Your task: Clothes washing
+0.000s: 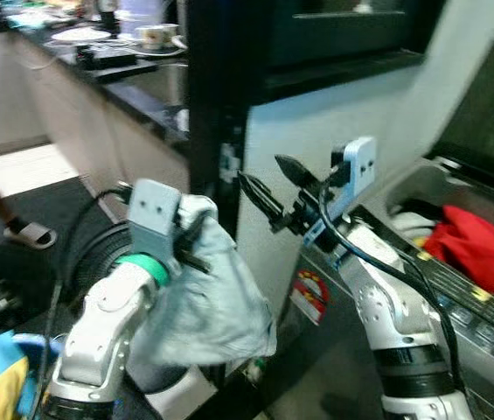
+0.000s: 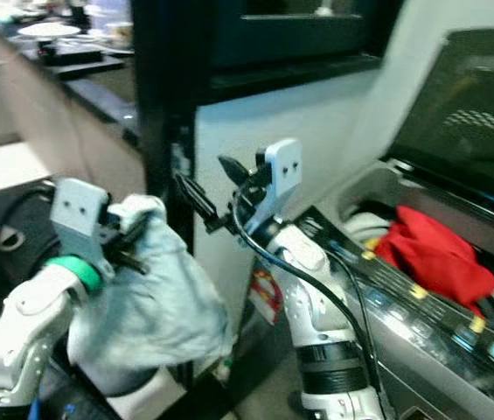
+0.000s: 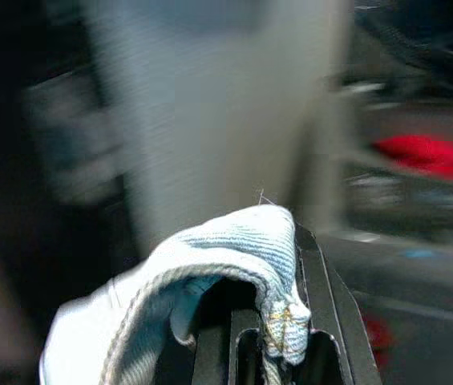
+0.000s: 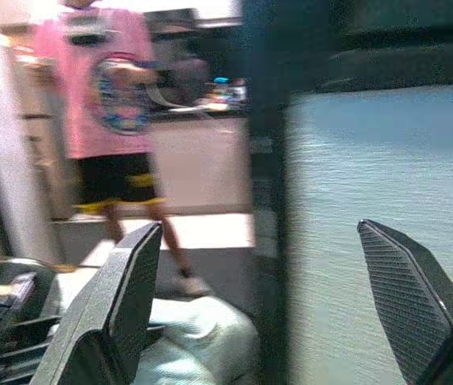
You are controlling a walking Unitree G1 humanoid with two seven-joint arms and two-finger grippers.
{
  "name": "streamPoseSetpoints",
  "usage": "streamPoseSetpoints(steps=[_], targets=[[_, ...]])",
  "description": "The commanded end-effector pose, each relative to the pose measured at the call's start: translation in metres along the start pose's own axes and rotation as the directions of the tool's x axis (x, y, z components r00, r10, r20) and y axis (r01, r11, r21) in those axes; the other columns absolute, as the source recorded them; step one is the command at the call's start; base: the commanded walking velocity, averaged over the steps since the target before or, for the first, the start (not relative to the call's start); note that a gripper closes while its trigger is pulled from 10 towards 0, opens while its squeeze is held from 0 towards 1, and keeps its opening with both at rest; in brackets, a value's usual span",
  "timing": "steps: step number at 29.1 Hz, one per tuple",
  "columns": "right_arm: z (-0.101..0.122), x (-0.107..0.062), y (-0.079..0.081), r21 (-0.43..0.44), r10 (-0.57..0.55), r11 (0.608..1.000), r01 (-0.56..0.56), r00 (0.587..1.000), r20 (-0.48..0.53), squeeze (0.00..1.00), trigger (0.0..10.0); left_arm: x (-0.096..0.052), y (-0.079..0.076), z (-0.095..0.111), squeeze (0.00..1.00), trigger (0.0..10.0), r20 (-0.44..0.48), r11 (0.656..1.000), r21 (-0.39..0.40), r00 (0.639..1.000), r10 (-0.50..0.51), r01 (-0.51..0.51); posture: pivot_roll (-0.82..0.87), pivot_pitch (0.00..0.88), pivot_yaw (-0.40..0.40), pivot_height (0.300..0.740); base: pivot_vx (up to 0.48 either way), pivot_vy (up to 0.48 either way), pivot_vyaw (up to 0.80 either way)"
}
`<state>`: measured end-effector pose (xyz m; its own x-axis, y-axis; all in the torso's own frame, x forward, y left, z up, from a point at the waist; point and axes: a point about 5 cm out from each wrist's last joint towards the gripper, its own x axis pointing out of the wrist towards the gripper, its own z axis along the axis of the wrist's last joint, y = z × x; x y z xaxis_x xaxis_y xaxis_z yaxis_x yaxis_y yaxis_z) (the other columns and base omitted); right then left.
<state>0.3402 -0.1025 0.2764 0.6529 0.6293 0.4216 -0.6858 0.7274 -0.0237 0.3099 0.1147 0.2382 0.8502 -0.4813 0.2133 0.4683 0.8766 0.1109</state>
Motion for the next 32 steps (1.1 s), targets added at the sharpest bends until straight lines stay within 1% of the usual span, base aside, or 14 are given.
streamPoseSetpoints(steps=[1,3,4,5,7,9,10,13,15,16,18,19,21,32], targets=[[0.004,-0.001,0.0,0.01,-0.021,1.0,0.02,0.999,0.03,0.0,10.0,0.003,0.002,0.009,0.0,10.0,0.055,0.998,0.05,0.998,0.032,-0.035,-0.01,0.0,0.013,0.74,0.0,0.0,-0.8],[0.004,-0.001,0.0,0.01,-0.021,1.0,0.02,0.999,0.03,0.0,10.0,0.003,0.002,0.009,0.0,10.0,0.055,0.998,0.05,0.998,0.032,-0.035,-0.01,0.0,0.013,0.74,0.0,0.0,-0.8],[0.007,0.001,-0.004,0.013,-0.073,0.997,0.072,0.996,0.055,0.0,10.0,0.006,0.013,0.009,0.0,10.0,0.053,0.987,0.092,0.99,0.129,-0.133,0.0,0.0,0.009,0.74,0.0,0.0,-0.8],[0.007,0.001,-0.004,0.013,-0.073,0.997,0.072,0.996,0.055,0.0,10.0,0.006,0.013,0.009,0.0,10.0,0.053,0.987,0.092,0.99,0.129,-0.133,0.0,0.0,0.009,0.74,0.0,0.0,-0.8],[0.013,0.004,-0.013,0.02,-0.177,0.984,0.176,0.98,0.092,0.0,10.0,0.007,0.03,0.012,0.0,10.0,0.033,0.955,0.115,0.962,0.273,-0.275,0.01,0.0,-0.007,0.74,0.0,0.0,-0.8],[0.013,0.004,-0.013,0.02,-0.177,0.984,0.176,0.98,0.092,0.0,10.0,0.007,0.03,0.012,0.0,10.0,0.033,0.955,0.115,0.962,0.273,-0.275,0.01,0.0,-0.007,0.74,0.0,0.0,-0.8],[0.014,0.004,-0.022,0.024,-0.247,0.969,0.246,0.964,0.094,0.0,10.0,0.006,0.04,0.016,0.0,10.0,0.03,0.933,0.107,0.939,0.342,-0.344,0.02,0.0,-0.018,0.74,0.0,0.0,-0.8],[0.014,0.004,-0.022,0.024,-0.247,0.969,0.246,0.964,0.094,0.0,10.0,0.006,0.04,0.016,0.0,10.0,0.03,0.933,0.107,0.939,0.342,-0.344,0.02,0.0,-0.018,0.74,0.0,0.0,-0.8],[0.015,0.004,-0.028,0.022,-0.288,0.957,0.288,0.953,0.093,0.0,10.0,0.003,0.049,0.023,0.0,10.0,0.051,0.914,0.097,0.919,0.391,-0.394,0.02,0.0,-0.023,0.74,0.0,0.0,-0.8],[0.016,0.005,-0.033,0.004,-0.312,0.95,0.313,0.946,0.082,0.0,10.0,-0.002,0.059,0.031,0.0,10.0,0.078,0.887,0.098,0.892,0.446,-0.452,0.03,0.0,-0.028,0.74,0.0,0.0,-0.8],[0.016,0.005,-0.033,0.004,-0.312,0.95,0.313,0.946,0.082,0.0,10.0,-0.002,0.059,0.031,0.0,10.0,0.078,0.887,0.098,0.892,0.446,-0.452,0.03,0.0,-0.028,0.74,0.0,0.0,-0.8],[0.017,0.007,-0.034,-0.016,-0.316,0.948,0.318,0.946,0.075,0.0,10.0,-0.005,0.066,0.038,0.0,10.0,0.105,0.866,0.107,0.872,0.478,-0.488,0.04,0.0,-0.027,0.74,0.0,0.0,-0.8],[0.018,0.009,-0.035,-0.027,-0.317,0.947,0.32,0.946,0.07,0.0,10.0,-0.007,0.071,0.043,0.0,10.0,0.117,0.855,0.118,0.862,0.493,-0.505,0.05,0.0,-0.023,0.74,0.0,0.0,-0.8],[0.015,0.02,-0.027,-0.007,-0.322,0.946,0.323,0.945,0.061,0.0,10.0,-0.002,0.082,0.065,0.0,10.0,0.165,0.852,0.178,0.868,0.468,-0.493,0.09,0.007,0.012,0.74,0.0,0.0,-0.8]])
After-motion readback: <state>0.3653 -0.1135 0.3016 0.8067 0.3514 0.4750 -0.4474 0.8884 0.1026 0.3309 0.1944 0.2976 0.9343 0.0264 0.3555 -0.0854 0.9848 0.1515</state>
